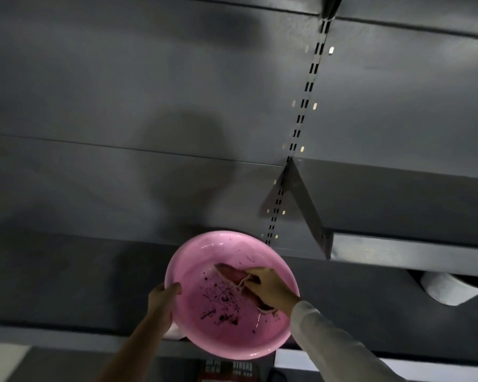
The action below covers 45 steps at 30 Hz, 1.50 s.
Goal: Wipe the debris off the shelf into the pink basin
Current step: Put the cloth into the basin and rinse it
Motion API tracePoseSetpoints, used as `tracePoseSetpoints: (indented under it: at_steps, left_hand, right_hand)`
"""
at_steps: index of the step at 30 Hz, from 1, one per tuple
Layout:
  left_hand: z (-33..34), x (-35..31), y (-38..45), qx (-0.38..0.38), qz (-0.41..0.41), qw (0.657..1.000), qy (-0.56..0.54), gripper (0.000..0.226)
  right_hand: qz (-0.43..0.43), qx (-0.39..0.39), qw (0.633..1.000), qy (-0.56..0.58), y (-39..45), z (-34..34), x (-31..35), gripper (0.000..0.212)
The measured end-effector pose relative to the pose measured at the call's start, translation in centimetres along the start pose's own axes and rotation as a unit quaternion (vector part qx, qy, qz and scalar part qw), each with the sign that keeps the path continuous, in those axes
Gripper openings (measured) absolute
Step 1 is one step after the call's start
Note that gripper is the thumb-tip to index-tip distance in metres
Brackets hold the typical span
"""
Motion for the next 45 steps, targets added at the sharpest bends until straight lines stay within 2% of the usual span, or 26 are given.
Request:
tracePoseSetpoints:
  at_steps: [6, 9, 10, 12, 13, 14, 15, 16, 17, 18, 20, 21, 23, 25, 28, 31, 34, 39, 42, 45]
  left_hand:
    - [-0.5, 0.4, 1.9, -0.008, 0.005, 1.0, 0.013, 0.008]
    - [-1.1, 0.2, 2.3, -0.032, 0.026, 0.998, 0.054, 0.006]
    - [-1.3, -0.2, 2.3, -0.047, 0.041, 0.994, 0.086, 0.008]
    - [-1.4, -1.0, 2.2, -0.073, 0.065, 0.981, 0.165, 0.026]
    - [-1.3, -1.4, 2.0, -0.088, 0.075, 0.968, 0.224, 0.037]
    - [-1.2, -2.3, 1.5, -0.123, 0.106, 0.935, 0.316, 0.049]
    - [-0.7, -3.7, 0.8, -0.162, 0.172, 0.88, 0.412, 0.06]
    - [1.0, -5.1, -0.5, -0.167, 0.265, 0.827, 0.467, 0.066]
    - [3.3, -5.9, -1.7, -0.117, 0.352, 0.798, 0.475, 0.067]
    - [5.7, -5.9, -2.6, -0.027, 0.4, 0.791, 0.463, 0.063]
    - [9.7, -4.0, -3.3, 0.128, 0.375, 0.785, 0.477, 0.049]
    - [10.6, -3.2, -2.9, 0.152, 0.354, 0.783, 0.489, 0.042]
    - [10.8, -2.9, -1.3, 0.115, 0.335, 0.793, 0.496, 0.027]
    - [10.3, -2.6, 0.2, 0.067, 0.317, 0.796, 0.511, 0.023]
    - [10.3, -1.7, 1.6, 0.034, 0.299, 0.774, 0.557, 0.025]
    - [10.6, -0.5, 2.6, 0.022, 0.26, 0.76, 0.596, 0.03]
    - [10.1, 0.3, 3.3, 0.004, 0.225, 0.751, 0.621, 0.027]
    - [9.8, 1.3, 4.0, -0.011, 0.216, 0.697, 0.684, 0.038]
    - [9.8, 0.8, 3.9, -0.02, 0.227, 0.706, 0.671, 0.037]
    - [10.1, 0.0, 2.6, -0.036, 0.25, 0.695, 0.673, 0.038]
  right_hand:
    - [0.01, 0.006, 1.0, -0.008, 0.9, 0.5, -1.0, 0.032]
    - [0.01, 0.016, 1.0, -0.013, 1.2, 0.7, -1.1, 0.031]
    - [0.009, 0.018, 1.0, -0.016, 1.4, 0.8, -1.1, 0.03]
    - [0.003, 0.021, 1.0, -0.023, 1.7, 0.8, -1.1, 0.03]
    - [-0.002, 0.023, 0.999, -0.025, 1.9, 0.9, -1.0, 0.03]
    - [-0.008, 0.026, 0.999, -0.027, 2.1, 1.1, -0.9, 0.03]
    - [-0.013, 0.036, 0.999, -0.028, 2.3, 1.4, -0.8, 0.029]
    - [-0.019, 0.051, 0.998, -0.032, 2.4, 1.8, -0.6, 0.028]
    - [-0.028, 0.063, 0.997, -0.037, 2.7, 2.1, -0.4, 0.026]
    - [-0.04, 0.069, 0.996, -0.045, 3.0, 2.4, -0.2, 0.025]
    - [-0.057, 0.062, 0.994, -0.063, 3.5, 2.8, 0.1, 0.024]
    - [-0.059, 0.055, 0.995, -0.065, 3.6, 2.9, 0.1, 0.025]
    - [-0.058, 0.042, 0.995, -0.075, 4.1, 3.1, -0.3, 0.03]
    - [-0.058, 0.044, 0.994, -0.087, 4.4, 3.8, -1.0, 0.033]
    - [-0.06, 0.046, 0.989, -0.125, 4.8, 5.1, -2.1, 0.033]
    - [-0.02, 0.058, 0.985, -0.159, 5.6, 6.4, -3.4, 0.03]
    - [-0.014, 0.062, 0.976, -0.207, 6.2, 7.6, -4.5, 0.037]
    - [0.029, 0.129, 0.984, -0.122, 5.0, 10.0, -6.0, 0.031]
    - [0.027, 0.122, 0.986, -0.108, 4.6, 9.3, -5.9, 0.036]
    - [0.024, 0.102, 0.99, -0.091, 3.7, 8.1, -5.3, 0.032]
Point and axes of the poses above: each hand's wrist, its own y-axis towards the middle knuckle, its own z-axis out of the palm, x = y × z, the point moved 10 cm from there along y, towards the middle knuckle, and after that the axes turned 10 degrees about -z, right-handed, at the moved point
